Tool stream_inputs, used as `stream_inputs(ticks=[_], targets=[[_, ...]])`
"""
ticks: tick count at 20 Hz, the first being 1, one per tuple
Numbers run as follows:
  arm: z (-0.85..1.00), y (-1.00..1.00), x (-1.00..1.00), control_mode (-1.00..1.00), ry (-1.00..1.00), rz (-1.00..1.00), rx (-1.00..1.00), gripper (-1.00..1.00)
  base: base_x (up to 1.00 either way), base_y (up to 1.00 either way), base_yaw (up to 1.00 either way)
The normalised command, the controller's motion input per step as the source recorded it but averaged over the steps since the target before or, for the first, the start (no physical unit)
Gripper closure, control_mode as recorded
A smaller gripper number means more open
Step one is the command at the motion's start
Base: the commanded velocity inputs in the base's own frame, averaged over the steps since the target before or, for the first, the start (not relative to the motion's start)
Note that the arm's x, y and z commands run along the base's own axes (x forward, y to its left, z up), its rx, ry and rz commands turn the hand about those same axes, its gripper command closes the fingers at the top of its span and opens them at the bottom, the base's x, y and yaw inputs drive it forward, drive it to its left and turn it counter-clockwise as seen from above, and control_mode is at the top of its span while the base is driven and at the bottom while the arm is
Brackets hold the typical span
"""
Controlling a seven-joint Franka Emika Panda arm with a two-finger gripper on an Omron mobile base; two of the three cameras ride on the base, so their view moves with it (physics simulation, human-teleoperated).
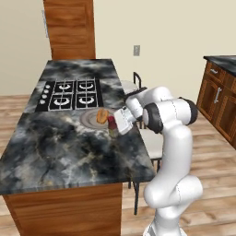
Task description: Move the hot dog bun to the plate on the dining table and place the condiment next to that plate. Then navigate to the fridge and take the sausage and place it on the plate as well.
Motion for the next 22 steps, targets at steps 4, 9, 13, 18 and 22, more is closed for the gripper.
stream_inputs(ticks=[4,9,13,18,22], targets=[[-0.19,0.02,0.17,-1.0,-0.08,0.02,0.0,1.0,0.0,0.0,0.0],[-0.15,0.0,-0.16,-1.0,-0.03,0.07,0.0,-1.0,0.0,0.0,0.0],[-0.06,0.0,-0.24,-1.0,0.0,0.07,0.0,-1.0,0.0,0.0,0.0],[0.16,-0.05,-0.27,-1.0,0.0,0.02,0.0,-1.0,0.0,0.0,0.0],[0.42,-0.24,-0.11,-1.0,0.0,0.0,0.0,-1.0,0.0,0.0,0.0]])
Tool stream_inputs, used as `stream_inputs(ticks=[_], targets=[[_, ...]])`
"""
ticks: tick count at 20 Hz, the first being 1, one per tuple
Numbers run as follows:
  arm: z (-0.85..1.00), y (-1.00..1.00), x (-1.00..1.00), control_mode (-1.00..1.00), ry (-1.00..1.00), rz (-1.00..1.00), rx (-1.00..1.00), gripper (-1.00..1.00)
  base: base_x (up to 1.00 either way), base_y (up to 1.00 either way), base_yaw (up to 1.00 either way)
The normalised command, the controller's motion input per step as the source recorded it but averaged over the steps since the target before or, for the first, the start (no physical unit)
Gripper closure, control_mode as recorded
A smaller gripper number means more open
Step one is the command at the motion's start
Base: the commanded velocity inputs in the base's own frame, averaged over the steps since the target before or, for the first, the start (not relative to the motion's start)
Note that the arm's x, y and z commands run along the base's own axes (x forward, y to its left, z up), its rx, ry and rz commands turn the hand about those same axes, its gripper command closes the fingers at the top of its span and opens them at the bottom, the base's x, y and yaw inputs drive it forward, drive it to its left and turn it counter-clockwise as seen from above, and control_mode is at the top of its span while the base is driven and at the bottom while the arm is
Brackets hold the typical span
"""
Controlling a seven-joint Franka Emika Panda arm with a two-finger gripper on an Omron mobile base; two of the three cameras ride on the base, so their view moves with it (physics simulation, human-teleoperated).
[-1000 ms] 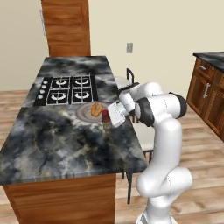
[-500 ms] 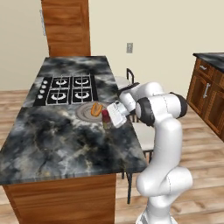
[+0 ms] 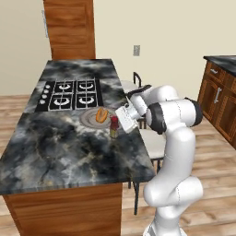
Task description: Move the hot dog bun to the plate on the dining table and place the condiment next to that plate. Then navigate to the fridge and take the sausage and place it on the plate as well.
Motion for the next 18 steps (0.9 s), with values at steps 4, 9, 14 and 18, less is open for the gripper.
stream_inputs(ticks=[4,9,14,18], targets=[[0.64,-0.24,-0.1,-1.0,0.0,0.0,0.0,-1.0,0.0,0.0,0.0],[0.88,-0.07,-0.26,-1.0,0.0,0.0,0.0,-1.0,0.0,0.0,0.0],[1.0,0.06,-0.59,-1.0,-0.01,0.0,-0.07,-1.0,0.0,0.0,0.0],[0.87,0.29,-0.94,-1.0,-0.08,0.0,-0.21,-1.0,0.0,0.0,0.0]])
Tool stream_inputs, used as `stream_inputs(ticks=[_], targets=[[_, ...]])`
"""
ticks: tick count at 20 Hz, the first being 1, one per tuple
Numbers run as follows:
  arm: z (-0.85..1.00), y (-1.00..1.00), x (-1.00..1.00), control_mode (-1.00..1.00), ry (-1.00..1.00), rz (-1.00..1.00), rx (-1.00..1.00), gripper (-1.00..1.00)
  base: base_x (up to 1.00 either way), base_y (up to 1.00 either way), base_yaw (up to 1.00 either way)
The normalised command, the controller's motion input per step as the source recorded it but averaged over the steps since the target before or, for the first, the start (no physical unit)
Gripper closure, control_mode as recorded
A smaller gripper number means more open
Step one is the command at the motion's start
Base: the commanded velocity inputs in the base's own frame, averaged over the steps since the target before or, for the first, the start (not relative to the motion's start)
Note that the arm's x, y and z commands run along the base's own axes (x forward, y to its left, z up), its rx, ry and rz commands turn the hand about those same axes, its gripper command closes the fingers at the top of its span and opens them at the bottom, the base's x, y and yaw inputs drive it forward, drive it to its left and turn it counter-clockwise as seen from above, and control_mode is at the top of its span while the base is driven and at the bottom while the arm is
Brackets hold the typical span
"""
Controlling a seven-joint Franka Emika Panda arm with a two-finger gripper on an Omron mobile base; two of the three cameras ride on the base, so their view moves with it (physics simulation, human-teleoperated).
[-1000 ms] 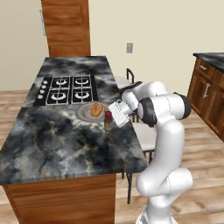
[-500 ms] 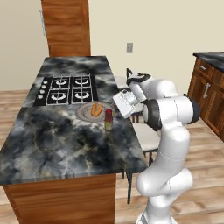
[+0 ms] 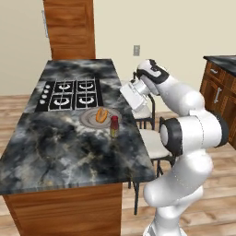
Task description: Move the hot dog bun to the plate on the dining table and place the condiment next to that plate. Then navigate to the fridge and take the sausage and place it on the plate as well.
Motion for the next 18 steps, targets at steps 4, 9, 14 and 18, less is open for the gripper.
stream_inputs(ticks=[4,9,14,18], targets=[[0.76,0.25,-1.0,-1.0,-0.19,0.0,-0.32,-1.0,0.0,0.0,0.0],[0.74,0.08,-0.92,-1.0,-0.28,0.01,-0.34,-1.0,0.0,0.0,0.0],[0.81,0.0,-0.55,-1.0,-0.1,-0.23,-0.31,-1.0,0.0,0.0,0.0],[0.56,0.0,-0.41,-1.0,-0.01,-0.41,-0.32,-1.0,0.0,0.0,0.0]])
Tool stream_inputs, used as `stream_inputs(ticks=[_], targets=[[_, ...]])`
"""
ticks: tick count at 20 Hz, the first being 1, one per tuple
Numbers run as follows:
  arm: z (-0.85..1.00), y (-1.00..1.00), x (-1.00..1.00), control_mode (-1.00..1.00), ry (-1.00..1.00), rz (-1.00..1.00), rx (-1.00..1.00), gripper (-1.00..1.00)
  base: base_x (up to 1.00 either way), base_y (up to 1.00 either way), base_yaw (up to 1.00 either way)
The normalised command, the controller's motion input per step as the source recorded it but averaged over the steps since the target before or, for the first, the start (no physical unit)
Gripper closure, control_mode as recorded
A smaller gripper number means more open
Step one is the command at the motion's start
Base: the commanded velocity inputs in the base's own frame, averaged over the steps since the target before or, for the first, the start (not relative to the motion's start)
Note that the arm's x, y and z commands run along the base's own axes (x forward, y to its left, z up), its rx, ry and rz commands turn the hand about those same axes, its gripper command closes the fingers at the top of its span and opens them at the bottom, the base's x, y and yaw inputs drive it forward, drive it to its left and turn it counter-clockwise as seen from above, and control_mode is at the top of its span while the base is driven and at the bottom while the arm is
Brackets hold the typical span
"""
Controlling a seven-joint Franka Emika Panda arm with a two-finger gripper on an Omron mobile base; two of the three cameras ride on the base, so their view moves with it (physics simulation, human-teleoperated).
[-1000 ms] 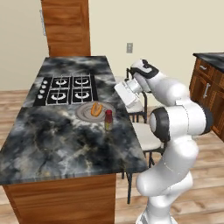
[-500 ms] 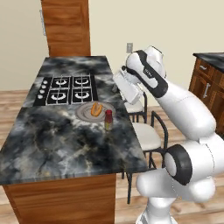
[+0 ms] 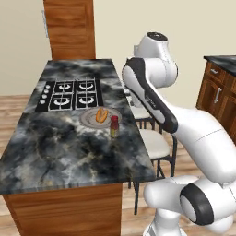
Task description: Move the hot dog bun to the plate on the dining table and place the condiment next to that plate. Then navigate to the fridge and take the sausage and place it on the plate as well.
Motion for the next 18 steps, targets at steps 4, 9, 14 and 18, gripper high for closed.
stream_inputs(ticks=[4,9,14,18], targets=[[0.49,-0.05,-0.37,-1.0,0.0,-0.41,-0.19,-1.0,0.0,0.0,0.0],[0.19,-0.37,-0.25,-1.0,0.05,-0.44,-0.03,-1.0,0.0,0.0,0.0],[-0.06,-0.18,-0.5,-1.0,0.03,-0.39,0.0,-1.0,0.0,0.0,0.0],[-0.18,0.0,-0.42,1.0,0.03,-0.04,0.0,-1.0,-0.49,0.18,0.0]])
